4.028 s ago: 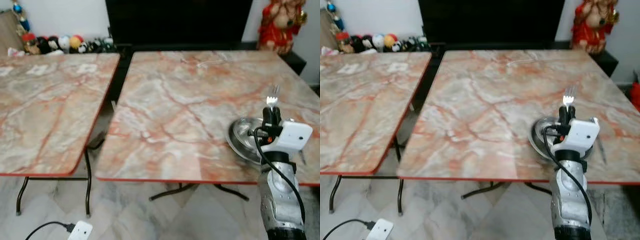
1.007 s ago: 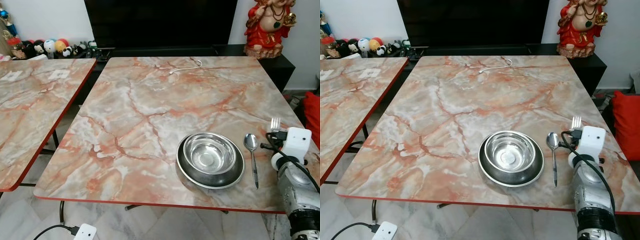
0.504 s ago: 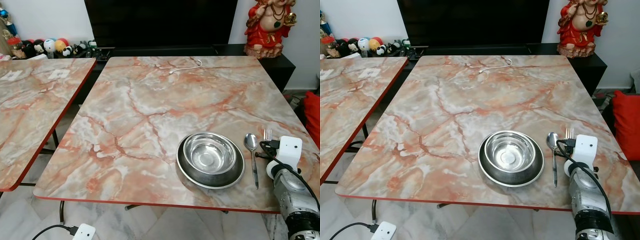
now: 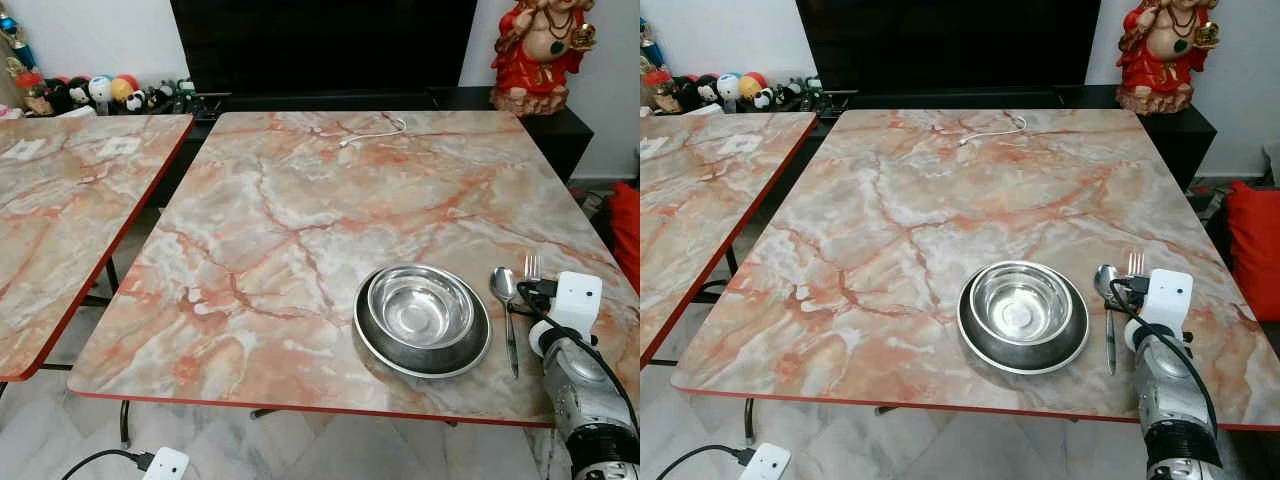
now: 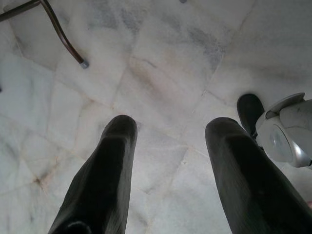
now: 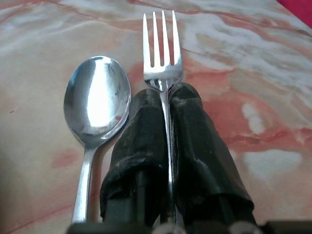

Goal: Setting the table

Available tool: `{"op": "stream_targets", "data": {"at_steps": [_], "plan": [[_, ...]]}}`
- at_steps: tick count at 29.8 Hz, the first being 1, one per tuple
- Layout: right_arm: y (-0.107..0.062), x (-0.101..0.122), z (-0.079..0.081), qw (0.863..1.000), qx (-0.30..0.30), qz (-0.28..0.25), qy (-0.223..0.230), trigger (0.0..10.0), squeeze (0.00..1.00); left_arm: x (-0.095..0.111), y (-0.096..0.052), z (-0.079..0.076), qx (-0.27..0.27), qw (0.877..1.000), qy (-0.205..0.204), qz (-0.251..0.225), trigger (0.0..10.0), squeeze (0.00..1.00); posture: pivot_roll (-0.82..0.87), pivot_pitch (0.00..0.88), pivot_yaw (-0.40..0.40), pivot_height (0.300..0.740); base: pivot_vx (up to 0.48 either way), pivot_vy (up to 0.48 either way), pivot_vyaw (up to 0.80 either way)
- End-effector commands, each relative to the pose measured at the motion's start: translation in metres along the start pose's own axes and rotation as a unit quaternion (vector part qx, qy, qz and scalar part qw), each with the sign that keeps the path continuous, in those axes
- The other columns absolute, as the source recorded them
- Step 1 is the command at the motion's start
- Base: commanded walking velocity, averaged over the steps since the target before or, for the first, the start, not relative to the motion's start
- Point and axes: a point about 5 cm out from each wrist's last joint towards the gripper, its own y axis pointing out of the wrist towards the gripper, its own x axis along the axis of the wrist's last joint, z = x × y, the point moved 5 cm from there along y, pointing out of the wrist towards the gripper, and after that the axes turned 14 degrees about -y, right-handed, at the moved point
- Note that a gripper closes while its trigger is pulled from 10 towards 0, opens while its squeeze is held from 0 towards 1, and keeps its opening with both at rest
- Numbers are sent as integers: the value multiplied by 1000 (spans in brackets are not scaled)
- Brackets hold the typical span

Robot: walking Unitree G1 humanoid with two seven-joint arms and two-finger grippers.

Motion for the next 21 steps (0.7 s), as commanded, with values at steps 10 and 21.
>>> {"op": "stream_targets", "data": {"at_steps": [10, 21], "plan": [[-1, -8, 7, 1000, 4, 9, 7, 10000, 0, -2, -1, 2, 0, 1000, 0, 2, 10000, 0, 26, 0, 55, 740, 0, 0, 0], [-1, -14, 10, 1000, 6, 19, 2, 10000, 0, -3, -1, 3, 1, 1000, -1, 4, 10000, 0, 29, 3, 55, 740, 0, 0, 0]]}}
